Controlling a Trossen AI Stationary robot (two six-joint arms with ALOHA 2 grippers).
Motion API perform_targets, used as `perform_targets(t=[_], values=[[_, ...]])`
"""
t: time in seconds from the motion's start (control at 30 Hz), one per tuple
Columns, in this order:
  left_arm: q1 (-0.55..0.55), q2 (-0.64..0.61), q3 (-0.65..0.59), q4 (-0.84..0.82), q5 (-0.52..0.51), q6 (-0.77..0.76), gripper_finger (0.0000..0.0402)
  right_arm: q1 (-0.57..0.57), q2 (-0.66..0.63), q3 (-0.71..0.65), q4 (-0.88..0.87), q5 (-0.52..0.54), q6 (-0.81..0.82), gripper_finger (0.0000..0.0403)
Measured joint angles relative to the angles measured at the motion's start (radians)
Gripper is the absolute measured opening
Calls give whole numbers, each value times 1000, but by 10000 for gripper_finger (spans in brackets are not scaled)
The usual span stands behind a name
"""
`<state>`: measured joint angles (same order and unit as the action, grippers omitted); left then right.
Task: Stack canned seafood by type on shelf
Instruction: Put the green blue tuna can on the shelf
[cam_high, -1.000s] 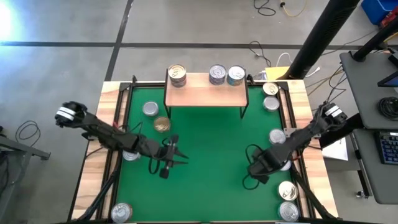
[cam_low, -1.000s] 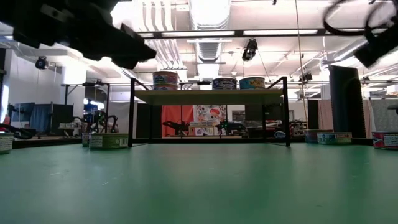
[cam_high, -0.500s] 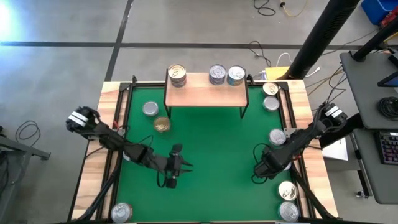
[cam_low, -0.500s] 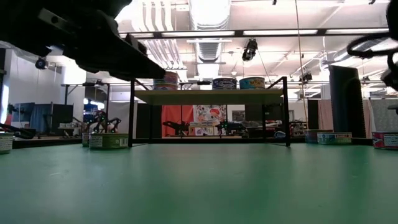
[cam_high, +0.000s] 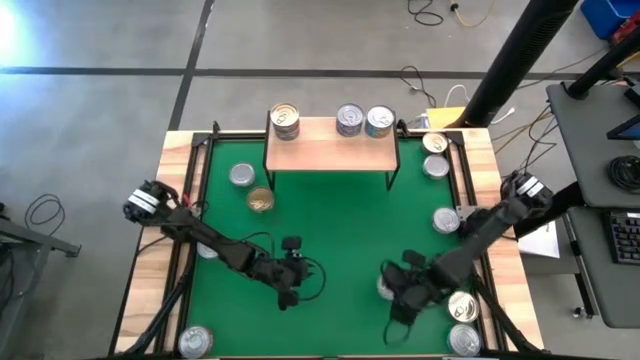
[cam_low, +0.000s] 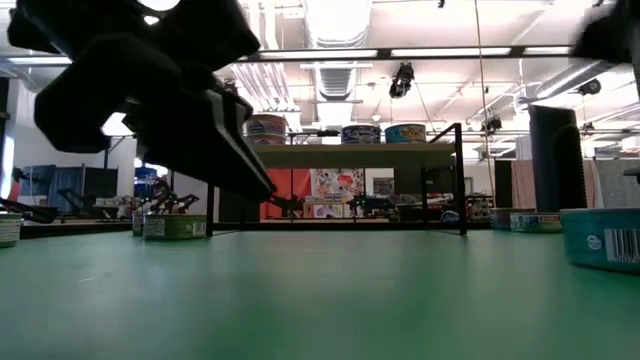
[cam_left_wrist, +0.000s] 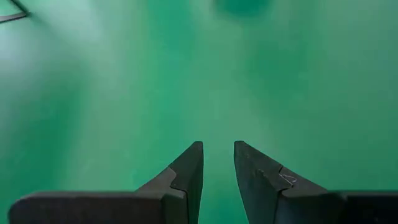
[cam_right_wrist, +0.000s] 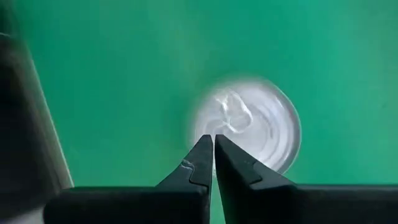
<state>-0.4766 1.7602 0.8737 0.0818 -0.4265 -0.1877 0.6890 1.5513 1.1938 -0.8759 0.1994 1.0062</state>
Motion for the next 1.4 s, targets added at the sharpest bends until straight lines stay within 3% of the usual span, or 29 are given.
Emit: perform_targets(t=[0.07,0.17,0.43,0.6,0.7,0.83,0.93,1.03,1.13,1.27,1.4], values=[[-10,17,8,2,53,-6,76,24,8,29,-67,65,1,11],[-37,33,10,-2,134,-15,76,50,28,49,-29,77,38,11],[-113,33,7,23,84,-40,76,76,85,-23,-233,-139,247,11],[-118,33,7,37,75,-40,76,59,111,-111,-174,-186,285,11],[-118,33,5,43,75,-43,76,21,120,-128,11,-176,207,11],[-117,33,4,53,74,-64,76,-9,122,-89,260,-158,-45,11],[-118,33,2,51,76,-91,76,-8,120,-41,285,-76,-184,11],[-118,33,-3,51,78,-123,76,-4,120,-30,280,-4,-215,11],[-118,33,-7,50,78,-129,76,-3,120,-39,216,-16,-116,11],[-117,33,-6,52,77,-134,76,0,120,-42,44,-182,69,22],[-115,33,-7,83,77,-135,76,18,120,-48,-39,-200,127,56]])
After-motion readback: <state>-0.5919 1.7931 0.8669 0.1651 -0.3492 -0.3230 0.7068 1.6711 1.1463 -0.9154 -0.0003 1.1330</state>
